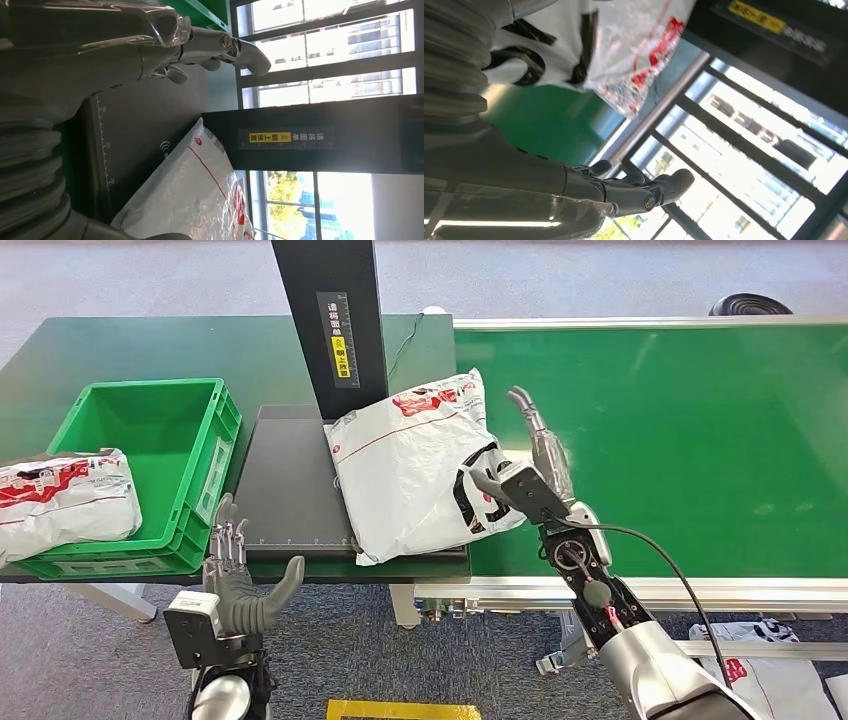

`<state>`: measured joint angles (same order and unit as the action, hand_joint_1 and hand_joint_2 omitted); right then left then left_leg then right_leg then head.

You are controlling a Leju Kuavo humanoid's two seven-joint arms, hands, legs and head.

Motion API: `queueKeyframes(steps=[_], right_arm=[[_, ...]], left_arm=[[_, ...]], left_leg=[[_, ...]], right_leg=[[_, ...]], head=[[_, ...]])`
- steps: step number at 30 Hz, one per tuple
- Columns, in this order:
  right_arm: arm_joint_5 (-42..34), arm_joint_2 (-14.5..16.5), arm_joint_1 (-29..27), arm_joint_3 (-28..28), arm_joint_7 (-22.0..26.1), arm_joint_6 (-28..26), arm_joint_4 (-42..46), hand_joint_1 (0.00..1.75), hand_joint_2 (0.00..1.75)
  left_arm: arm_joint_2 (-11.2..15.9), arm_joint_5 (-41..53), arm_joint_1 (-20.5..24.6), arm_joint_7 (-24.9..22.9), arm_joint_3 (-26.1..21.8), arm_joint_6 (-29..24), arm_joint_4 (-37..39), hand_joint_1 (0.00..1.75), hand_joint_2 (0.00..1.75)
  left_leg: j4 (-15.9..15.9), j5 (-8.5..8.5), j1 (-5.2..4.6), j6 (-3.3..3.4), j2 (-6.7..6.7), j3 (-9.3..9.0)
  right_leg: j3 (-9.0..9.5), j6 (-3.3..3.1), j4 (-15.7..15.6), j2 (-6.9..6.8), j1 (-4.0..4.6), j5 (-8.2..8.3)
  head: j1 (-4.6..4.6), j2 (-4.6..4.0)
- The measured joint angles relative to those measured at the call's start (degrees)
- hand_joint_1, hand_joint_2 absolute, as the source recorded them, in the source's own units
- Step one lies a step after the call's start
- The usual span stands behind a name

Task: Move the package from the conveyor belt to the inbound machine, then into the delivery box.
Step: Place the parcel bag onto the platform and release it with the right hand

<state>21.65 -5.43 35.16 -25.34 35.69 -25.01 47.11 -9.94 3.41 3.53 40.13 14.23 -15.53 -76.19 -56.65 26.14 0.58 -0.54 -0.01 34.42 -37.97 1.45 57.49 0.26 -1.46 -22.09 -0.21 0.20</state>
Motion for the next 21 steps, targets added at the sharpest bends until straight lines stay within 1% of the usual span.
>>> queueKeyframes(steps=[4, 9, 11, 14, 17, 19, 21], right_arm=[[-0.3, -1.6, -0.6, 2.7, -2.1, 0.1, 6.5, 0.0, 1.75], [-0.9, -3.3, -1.2, 5.7, -4.2, 2.0, 13.3, 0.0, 1.75], [-1.7, -3.6, -2.6, 7.0, -4.5, 2.9, 16.1, 0.0, 1.75], [-3.7, -3.6, -7.4, 8.9, -2.7, 3.5, 20.3, 0.0, 1.75], [-5.8, -3.0, -14.6, 9.9, 1.1, 2.4, 24.4, 0.0, 1.75], [-7.4, -2.0, -19.3, 10.2, 3.0, 1.4, 26.7, 0.0, 1.75], [-9.1, -0.3, -23.6, 10.2, 3.8, 0.7, 28.7, 0.0, 1.75]], left_arm=[[1.3, -1.1, 0.2, 0.0, 0.0, 0.0, 0.3, 0.0, 1.75], [2.0, -2.2, 0.3, 0.0, 0.2, -0.3, 0.5, 0.0, 1.75], [2.1, -2.5, 0.3, 0.0, 0.3, -0.4, 0.6, 0.0, 1.75], [2.1, -2.6, 0.4, 0.0, 0.3, -0.4, 0.6, 0.0, 1.75], [2.1, -2.7, 0.4, 0.0, 0.3, -0.5, 0.6, 0.0, 1.75], [2.1, -2.8, 0.4, 0.0, 0.3, -0.6, 0.7, 0.0, 1.75], [2.1, -2.9, 0.4, 0.0, 0.3, -1.0, 0.8, 0.0, 1.75]], left_leg=[[0.0, 0.0, -0.01, 0.0, -0.01, 0.03], [0.0, 0.01, -0.02, 0.01, -0.01, 0.01], [0.0, 0.01, -0.01, 0.01, -0.01, -0.01], [0.0, 0.02, 0.01, 0.0, -0.05, 0.01], [0.0, 0.08, 0.02, 0.0, -0.14, 0.05], [0.0, 0.14, 0.02, -0.03, -0.15, 0.06], [0.0, 0.17, 0.02, -0.05, -0.14, 0.05]], right_leg=[[0.0, 0.01, 0.0, -0.03, -0.01, -0.01], [0.0, 0.01, 0.0, -0.02, -0.02, -0.01], [0.0, 0.0, 0.0, -0.03, -0.01, -0.01], [0.01, 0.0, 0.0, -0.08, 0.02, -0.04], [0.0, 0.02, 0.0, -0.1, 0.02, -0.09], [0.0, 0.02, 0.0, -0.1, 0.02, -0.13], [0.0, 0.01, 0.0, -0.1, 0.02, -0.16]], head=[[0.01, 0.0], [0.01, 0.0], [0.0, 0.0], [0.0, 0.0], [0.0, 0.0], [0.01, 0.0], [0.0, 0.0]])
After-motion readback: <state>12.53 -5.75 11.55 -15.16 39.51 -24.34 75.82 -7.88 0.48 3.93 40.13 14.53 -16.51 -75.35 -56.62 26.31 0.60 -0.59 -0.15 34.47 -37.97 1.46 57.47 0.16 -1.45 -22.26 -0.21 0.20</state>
